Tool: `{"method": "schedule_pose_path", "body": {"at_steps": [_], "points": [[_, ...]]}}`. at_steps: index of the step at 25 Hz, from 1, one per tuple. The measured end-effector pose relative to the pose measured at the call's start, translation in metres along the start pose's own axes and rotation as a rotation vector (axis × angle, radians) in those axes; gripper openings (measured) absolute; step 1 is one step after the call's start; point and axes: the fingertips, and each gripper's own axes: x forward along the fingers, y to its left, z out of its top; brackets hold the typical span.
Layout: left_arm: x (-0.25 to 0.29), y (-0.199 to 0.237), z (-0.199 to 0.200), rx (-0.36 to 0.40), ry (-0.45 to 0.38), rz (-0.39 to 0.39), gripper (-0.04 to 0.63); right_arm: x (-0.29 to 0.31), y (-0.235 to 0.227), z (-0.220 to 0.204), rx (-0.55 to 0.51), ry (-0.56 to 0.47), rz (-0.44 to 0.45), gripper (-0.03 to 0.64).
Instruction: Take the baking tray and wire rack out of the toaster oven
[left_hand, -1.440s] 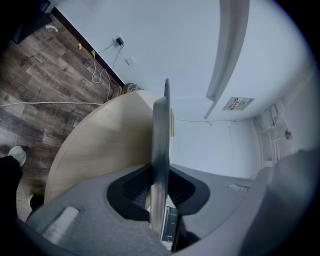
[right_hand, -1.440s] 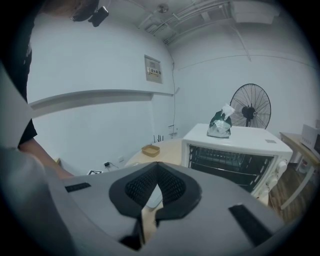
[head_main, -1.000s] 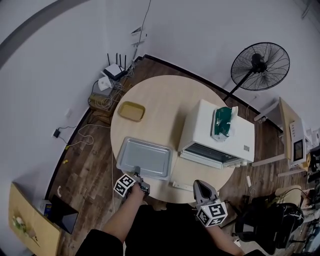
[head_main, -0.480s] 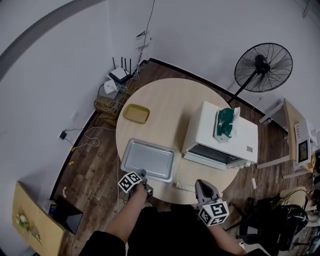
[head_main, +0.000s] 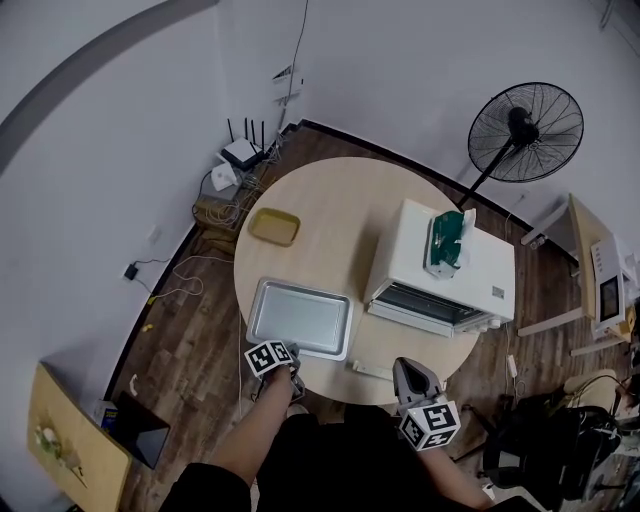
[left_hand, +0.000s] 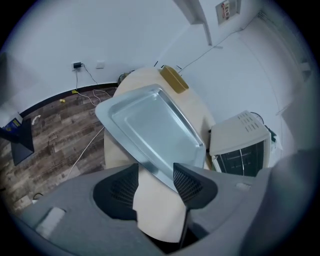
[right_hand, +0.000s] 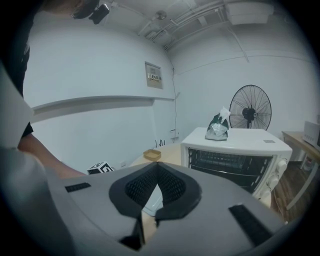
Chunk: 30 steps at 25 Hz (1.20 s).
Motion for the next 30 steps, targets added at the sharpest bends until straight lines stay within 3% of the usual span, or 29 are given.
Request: {"method": "schedule_pose_path", "body": {"at_steps": [6, 8, 11, 14, 18, 23, 30], "points": [[-0.021, -0.022, -0.004, -0.064, -0.091, -0.147, 0.206, -0.019, 0.001, -0.016, 0.005, 0.029, -0.008, 0.000], [-0.030, -0.035, -0.006, -0.058, -0.131, -0.213, 0.165, -0.026, -0.001, -0.024, 0.003, 0.052, -0.016, 0.000], [-0.045, -0.065, -0.016, -0.093, -0.173, -0.384, 0.052, -0.038, -0.010, -0.034, 0.008, 0.077, -0.039, 0.000], [-0.059, -0.097, -0.030, -0.111, -0.210, -0.530, 0.031, -0.047, -0.016, -0.042, 0.013, 0.087, -0.040, 0.000], [-0.066, -0.140, -0.056, -0.111, -0.237, -0.613, 0.020, -0.058, -0.028, -0.043, 0.009, 0.079, -0.005, 0.000], [-0.070, -0.219, -0.080, -0.139, -0.296, -0.731, 0.018, -0.078, -0.088, -0.022, 0.033, 0.003, -0.040, 0.000], [-0.043, -0.313, -0.107, -0.113, -0.314, -0.780, 0.018, -0.101, -0.159, -0.026, 0.081, -0.048, -0.055, 0.000]]}}
